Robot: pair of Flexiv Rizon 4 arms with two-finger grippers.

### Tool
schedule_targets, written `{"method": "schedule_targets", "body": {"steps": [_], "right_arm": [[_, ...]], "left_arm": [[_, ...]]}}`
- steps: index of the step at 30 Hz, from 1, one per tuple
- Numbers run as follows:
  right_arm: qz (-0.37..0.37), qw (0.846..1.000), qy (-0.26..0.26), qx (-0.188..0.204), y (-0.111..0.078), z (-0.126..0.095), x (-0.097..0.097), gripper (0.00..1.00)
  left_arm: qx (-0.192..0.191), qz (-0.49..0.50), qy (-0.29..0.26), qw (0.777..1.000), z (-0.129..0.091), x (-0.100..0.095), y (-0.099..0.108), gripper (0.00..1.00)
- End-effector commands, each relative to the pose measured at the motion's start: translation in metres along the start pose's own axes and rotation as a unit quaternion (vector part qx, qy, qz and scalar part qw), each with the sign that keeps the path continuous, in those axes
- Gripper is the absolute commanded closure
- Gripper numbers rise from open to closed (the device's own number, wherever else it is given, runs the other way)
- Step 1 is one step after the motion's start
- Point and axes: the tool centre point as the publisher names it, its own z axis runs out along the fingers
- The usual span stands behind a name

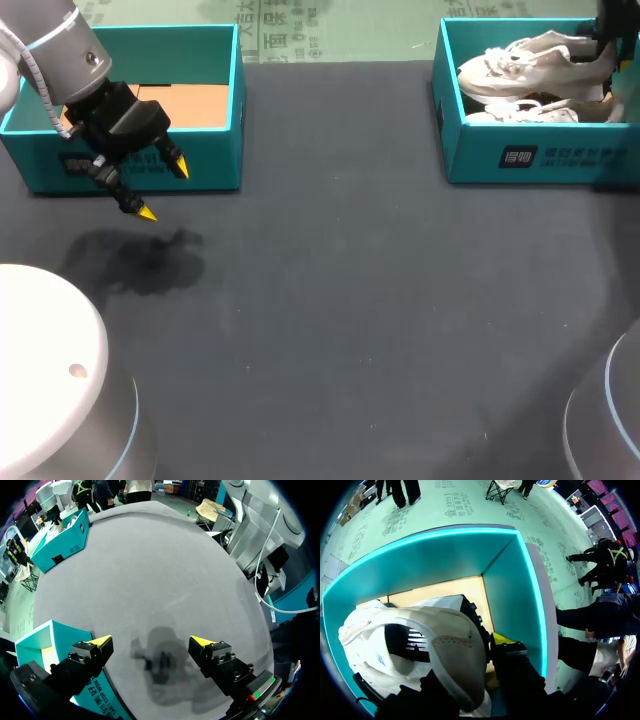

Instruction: Take the shoe out of the shoebox, open the shoe tongue, remove and reinsert the insole, then place the shoe into the shoebox

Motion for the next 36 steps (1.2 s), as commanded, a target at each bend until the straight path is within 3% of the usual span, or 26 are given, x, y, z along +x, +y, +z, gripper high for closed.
{"method": "schedule_targets", "body": {"steps": [1, 21, 30, 31, 33, 34, 36], "right_arm": [[0.002, 1.0, -0.004, 0.012, 0.009, 0.008, 0.004, 1.0], [-0.009, 0.999, 0.012, 0.041, 0.011, 0.041, -0.004, 1.0], [-0.019, 0.998, 0.022, 0.052, 0.008, 0.052, 0.002, 1.0], [-0.02, 0.998, 0.023, 0.053, 0.008, 0.053, 0.003, 0.98], [-0.023, 0.998, 0.026, 0.054, 0.007, 0.053, 0.004, 0.65], [-0.024, 0.998, 0.028, 0.054, 0.006, 0.053, 0.004, 0.57], [-0.025, 0.998, 0.031, 0.055, 0.005, 0.053, 0.005, 0.53]], "left_arm": [[-0.001, 0.0, -0.001, 1.0, 0.0, 0.001, 0.0, 0.0], [-0.001, 0.0, -0.001, 1.0, 0.0, 0.001, 0.0, 0.0], [-0.001, 0.0, -0.001, 1.0, 0.0, 0.001, 0.0, 0.0], [-0.001, 0.0, -0.001, 1.0, 0.0, 0.001, 0.0, 0.0], [-0.001, 0.0, -0.001, 1.0, 0.0, 0.001, 0.0, 0.0], [-0.001, 0.0, -0.001, 1.0, 0.0, 0.001, 0.0, 0.0], [-0.001, 0.0, -0.001, 1.0, 0.0, 0.001, 0.0, 0.0]]}}
